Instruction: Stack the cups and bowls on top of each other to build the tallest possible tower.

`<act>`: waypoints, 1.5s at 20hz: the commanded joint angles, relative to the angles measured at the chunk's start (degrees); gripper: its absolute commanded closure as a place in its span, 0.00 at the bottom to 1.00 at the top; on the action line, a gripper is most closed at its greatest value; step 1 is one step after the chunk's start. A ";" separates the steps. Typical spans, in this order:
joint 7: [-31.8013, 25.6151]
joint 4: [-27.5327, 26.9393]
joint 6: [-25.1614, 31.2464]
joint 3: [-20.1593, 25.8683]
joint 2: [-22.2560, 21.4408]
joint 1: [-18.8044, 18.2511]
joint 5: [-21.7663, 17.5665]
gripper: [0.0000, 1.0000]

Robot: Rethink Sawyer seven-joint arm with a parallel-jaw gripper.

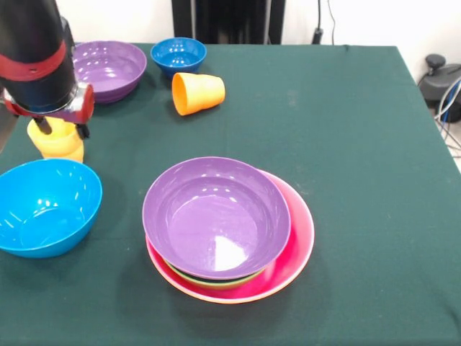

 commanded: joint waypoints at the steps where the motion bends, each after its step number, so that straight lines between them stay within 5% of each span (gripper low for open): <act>1: -15.08 12.83 -21.80 5.91 -5.60 -6.84 -1.55 0.00; 18: -18.65 10.46 -16.19 9.06 -5.19 -7.63 -1.07 0.00; 21: -17.39 10.72 -16.65 9.30 -4.95 -7.77 -0.77 0.00; 26: -6.48 10.37 -11.18 7.72 -5.34 -6.02 4.19 0.00; 30: -7.68 9.41 -10.69 6.47 -5.25 -4.74 3.62 0.00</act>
